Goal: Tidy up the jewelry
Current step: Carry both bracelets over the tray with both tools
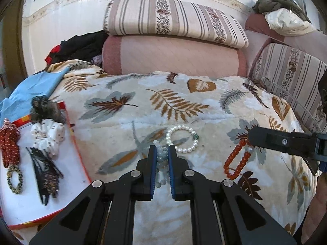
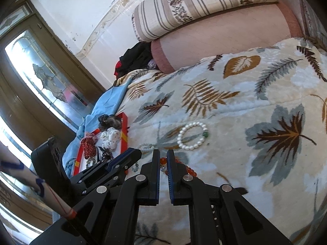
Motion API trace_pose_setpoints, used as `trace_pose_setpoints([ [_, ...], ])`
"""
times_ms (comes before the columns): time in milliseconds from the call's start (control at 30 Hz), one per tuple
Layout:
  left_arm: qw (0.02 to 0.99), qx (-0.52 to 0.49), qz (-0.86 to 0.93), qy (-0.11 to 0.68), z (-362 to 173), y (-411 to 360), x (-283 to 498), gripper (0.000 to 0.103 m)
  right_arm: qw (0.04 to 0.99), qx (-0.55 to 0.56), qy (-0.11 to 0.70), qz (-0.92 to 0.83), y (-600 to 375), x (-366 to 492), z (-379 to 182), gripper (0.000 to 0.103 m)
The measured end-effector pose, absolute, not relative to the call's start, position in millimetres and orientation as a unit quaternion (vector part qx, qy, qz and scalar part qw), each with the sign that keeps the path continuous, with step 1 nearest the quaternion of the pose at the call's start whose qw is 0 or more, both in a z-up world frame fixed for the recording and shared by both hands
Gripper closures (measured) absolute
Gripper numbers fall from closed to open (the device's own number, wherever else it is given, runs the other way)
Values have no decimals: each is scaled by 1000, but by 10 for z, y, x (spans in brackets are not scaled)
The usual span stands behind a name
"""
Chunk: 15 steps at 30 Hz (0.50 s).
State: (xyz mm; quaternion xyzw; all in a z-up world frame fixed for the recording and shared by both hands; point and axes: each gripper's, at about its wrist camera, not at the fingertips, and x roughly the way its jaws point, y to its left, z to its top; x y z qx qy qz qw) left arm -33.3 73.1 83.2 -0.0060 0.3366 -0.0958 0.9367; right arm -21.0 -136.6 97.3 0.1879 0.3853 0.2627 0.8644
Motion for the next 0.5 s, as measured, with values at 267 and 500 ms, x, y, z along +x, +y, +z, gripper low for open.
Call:
trace_pose_setpoints([
  [267,945,-34,-76,316,1011,1137,-458,92,860,194,381,278,-999,-329,1114,95],
  [500,951,-63,-52,297,1148,1650,-624,92,861,170,377,297,-512,-373,1331,96],
])
